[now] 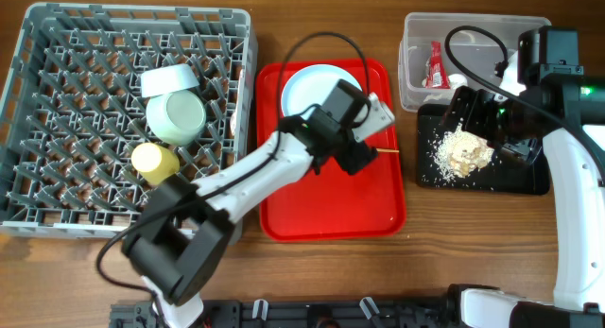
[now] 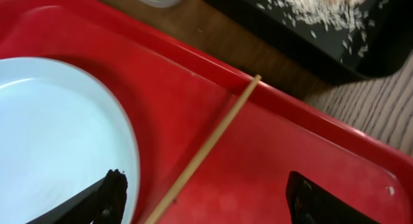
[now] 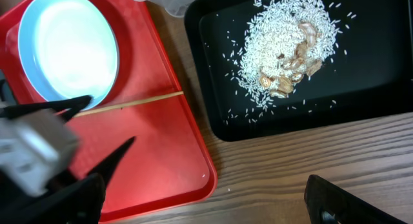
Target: Sort waste into correct bins and load items into the dishwasher rack
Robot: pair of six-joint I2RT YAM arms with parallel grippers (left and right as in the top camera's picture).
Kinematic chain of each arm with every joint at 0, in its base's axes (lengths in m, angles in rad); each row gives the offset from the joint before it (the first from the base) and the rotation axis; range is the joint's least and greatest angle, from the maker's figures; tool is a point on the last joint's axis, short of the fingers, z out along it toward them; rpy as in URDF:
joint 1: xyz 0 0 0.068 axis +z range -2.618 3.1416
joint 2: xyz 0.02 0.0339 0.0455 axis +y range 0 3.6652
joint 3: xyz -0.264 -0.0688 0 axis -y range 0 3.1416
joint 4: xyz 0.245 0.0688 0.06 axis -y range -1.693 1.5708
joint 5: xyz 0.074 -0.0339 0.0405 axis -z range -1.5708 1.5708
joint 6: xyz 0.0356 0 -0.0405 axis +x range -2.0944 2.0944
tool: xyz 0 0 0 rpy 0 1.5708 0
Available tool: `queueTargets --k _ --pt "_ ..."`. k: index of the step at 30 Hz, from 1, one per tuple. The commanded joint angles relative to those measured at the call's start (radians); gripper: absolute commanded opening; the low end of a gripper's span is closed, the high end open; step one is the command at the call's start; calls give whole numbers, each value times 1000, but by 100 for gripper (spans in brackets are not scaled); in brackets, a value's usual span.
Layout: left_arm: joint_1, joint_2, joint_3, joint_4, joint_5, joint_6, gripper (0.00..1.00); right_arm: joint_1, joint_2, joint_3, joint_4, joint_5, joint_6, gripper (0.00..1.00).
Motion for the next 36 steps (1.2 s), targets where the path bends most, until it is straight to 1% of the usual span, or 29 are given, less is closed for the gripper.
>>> queueTargets --k 1,5,8,10,12,13,14,15,18,19,20,21,24,28,31,34,36 --pt "-13 65 9 40 11 72 81 -2 1 7 4 17 5 100" --pt "-13 122 9 68 11 72 81 -2 1 7 3 17 5 100" --pt "-13 157 9 98 11 73 79 -2 1 7 3 17 5 100" --pt "-13 177 9 101 11 73 78 -2 1 7 2 17 5 100" --pt "-13 193 9 100 11 72 73 -2 1 7 3 17 5 100" --pt "-13 194 9 95 11 72 65 -2 1 7 2 17 4 100" --pt "-15 194 9 61 12 72 36 -2 1 7 2 17 5 100" --pt "-17 194 9 12 12 71 34 -2 1 7 3 17 4 100" --pt "-17 194 9 -53 11 71 27 -2 1 7 2 17 4 100" --pt "-17 194 9 -74 11 71 20 -2 1 7 2 17 4 100" --pt "-17 194 9 -87 11 71 10 -2 1 7 2 17 4 100" --pt "-17 194 9 -94 11 71 4 -2 1 7 2 17 4 100" --pt "-17 193 10 -126 11 64 4 -2 1 7 2 17 4 100" --pt "-16 160 10 -149 11 -21 4 -2 1 7 2 17 4 100" --pt "-13 34 10 -179 11 -126 4 -2 1 7 1 17 4 100" --pt "18 -122 10 -193 3 -177 4 -2 1 7 -2 17 4 100" --pt "62 -217 10 -209 3 -177 4 -2 1 7 -5 17 4 100"
